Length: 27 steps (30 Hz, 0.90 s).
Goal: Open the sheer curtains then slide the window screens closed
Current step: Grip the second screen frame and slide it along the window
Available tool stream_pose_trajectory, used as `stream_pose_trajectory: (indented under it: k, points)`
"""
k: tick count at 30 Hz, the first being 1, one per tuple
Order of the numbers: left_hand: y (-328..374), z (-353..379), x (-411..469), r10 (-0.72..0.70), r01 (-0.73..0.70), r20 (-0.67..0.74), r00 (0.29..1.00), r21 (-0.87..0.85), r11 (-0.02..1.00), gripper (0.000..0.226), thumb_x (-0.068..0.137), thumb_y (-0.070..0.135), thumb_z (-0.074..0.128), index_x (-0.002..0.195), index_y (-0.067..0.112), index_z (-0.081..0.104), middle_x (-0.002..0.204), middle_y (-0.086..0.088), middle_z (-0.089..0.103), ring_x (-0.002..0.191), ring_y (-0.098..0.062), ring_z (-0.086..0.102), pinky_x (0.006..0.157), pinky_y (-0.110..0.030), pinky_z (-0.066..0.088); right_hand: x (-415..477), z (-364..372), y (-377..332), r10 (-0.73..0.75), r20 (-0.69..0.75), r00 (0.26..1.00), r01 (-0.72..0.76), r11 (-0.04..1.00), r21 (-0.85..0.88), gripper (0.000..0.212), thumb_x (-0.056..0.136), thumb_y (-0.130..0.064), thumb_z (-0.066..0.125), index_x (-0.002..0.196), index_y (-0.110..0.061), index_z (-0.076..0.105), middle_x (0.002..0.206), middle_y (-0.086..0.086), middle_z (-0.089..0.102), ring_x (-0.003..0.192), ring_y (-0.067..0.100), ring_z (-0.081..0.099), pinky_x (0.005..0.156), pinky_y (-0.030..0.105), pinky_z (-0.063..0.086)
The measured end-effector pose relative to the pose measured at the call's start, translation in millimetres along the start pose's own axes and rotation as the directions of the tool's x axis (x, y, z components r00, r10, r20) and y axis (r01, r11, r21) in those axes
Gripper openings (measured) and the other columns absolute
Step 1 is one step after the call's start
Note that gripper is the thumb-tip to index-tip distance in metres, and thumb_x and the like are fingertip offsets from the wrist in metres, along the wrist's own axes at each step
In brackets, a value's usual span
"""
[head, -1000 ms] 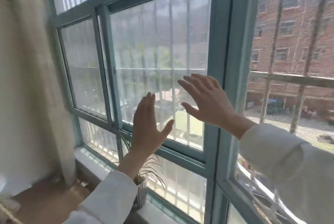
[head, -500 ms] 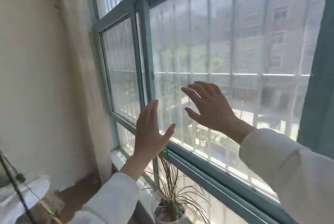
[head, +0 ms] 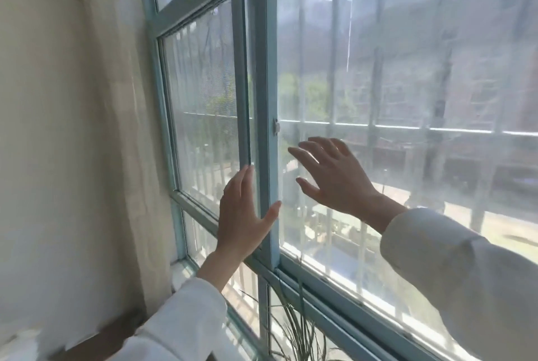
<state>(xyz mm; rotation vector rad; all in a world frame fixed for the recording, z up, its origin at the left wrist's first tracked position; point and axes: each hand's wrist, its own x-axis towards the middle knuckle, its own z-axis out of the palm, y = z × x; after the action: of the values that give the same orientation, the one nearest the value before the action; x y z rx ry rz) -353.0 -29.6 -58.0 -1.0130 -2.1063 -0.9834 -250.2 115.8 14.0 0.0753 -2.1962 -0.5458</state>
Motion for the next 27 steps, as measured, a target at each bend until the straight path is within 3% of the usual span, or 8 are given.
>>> stream_pose_trajectory:
  k: [5, 8, 16, 21, 25, 27]
  points:
    - [-66, 16, 80, 0.074, -0.074, 0.011, 0.997, 0.003, 0.997, 0.076, 0.083, 0.045, 0.053, 0.141, 0.011, 0.016, 0.150, -0.011, 0.024, 0.137, -0.025, 0.021, 0.111, -0.040, 0.018, 75, 54, 9, -0.004, -0.001, 1.000, 0.004, 0.998, -0.062, 0.049, 0.070, -0.024, 0.075, 0.113, -0.004, 0.061, 0.108, 0.019, 0.066, 0.103, 0.036, 0.061, 0.085, 0.048, 0.048]
    - [-93, 37, 117, 0.045, -0.043, 0.022, 0.999, -0.061, 0.997, 0.075, 0.083, 0.043, 0.053, 0.140, 0.011, 0.017, 0.149, -0.011, 0.025, 0.136, -0.025, 0.021, 0.110, -0.038, 0.018, 108, 88, 15, -0.014, 0.017, 1.000, 0.015, 0.997, -0.076, 0.045, 0.075, -0.023, 0.070, 0.114, -0.003, 0.060, 0.111, 0.019, 0.064, 0.107, 0.036, 0.058, 0.089, 0.048, 0.045]
    - [-137, 116, 155, -0.147, 0.196, 0.194, 0.970, -0.268, 0.943, 0.073, 0.083, 0.040, 0.055, 0.140, 0.018, 0.016, 0.149, -0.008, 0.022, 0.135, -0.023, 0.020, 0.108, -0.040, 0.022, 166, 166, 46, -0.060, 0.122, 0.991, 0.086, 0.972, -0.219, 0.030, 0.073, -0.017, 0.072, 0.099, -0.004, 0.066, 0.106, 0.018, 0.067, 0.108, 0.035, 0.059, 0.088, 0.046, 0.047]
    - [-146, 155, 179, -0.171, 0.241, 0.235, 0.957, -0.311, 0.920, 0.075, 0.084, 0.038, 0.056, 0.141, 0.016, 0.013, 0.150, -0.007, 0.019, 0.136, -0.022, 0.019, 0.111, -0.039, 0.021, 206, 202, 79, -0.091, 0.151, 0.984, 0.132, 0.948, -0.290, 0.031, 0.084, -0.019, 0.061, 0.109, -0.002, 0.061, 0.120, 0.020, 0.059, 0.124, 0.034, 0.045, 0.101, 0.046, 0.035]
    - [-143, 179, 208, -0.139, 0.192, 0.195, 0.971, -0.292, 0.937, 0.082, 0.084, 0.036, 0.057, 0.142, 0.012, 0.003, 0.154, -0.008, 0.005, 0.140, -0.020, 0.005, 0.115, -0.037, 0.010, 237, 224, 99, -0.160, 0.259, 0.953, 0.241, 0.916, -0.322, 0.039, 0.092, -0.028, 0.045, 0.127, -0.012, 0.047, 0.141, 0.011, 0.041, 0.139, 0.026, 0.018, 0.113, 0.046, 0.010]
    - [-140, 192, 223, -0.139, 0.179, 0.146, 0.979, -0.316, 0.932, 0.086, 0.084, 0.035, 0.058, 0.142, 0.013, -0.001, 0.154, -0.007, 0.000, 0.141, -0.019, 0.001, 0.113, -0.031, 0.005, 248, 235, 109, -0.203, 0.277, 0.939, 0.301, 0.875, -0.378, 0.041, 0.092, -0.032, 0.043, 0.131, -0.017, 0.044, 0.145, 0.006, 0.037, 0.141, 0.023, 0.014, 0.114, 0.047, 0.002]
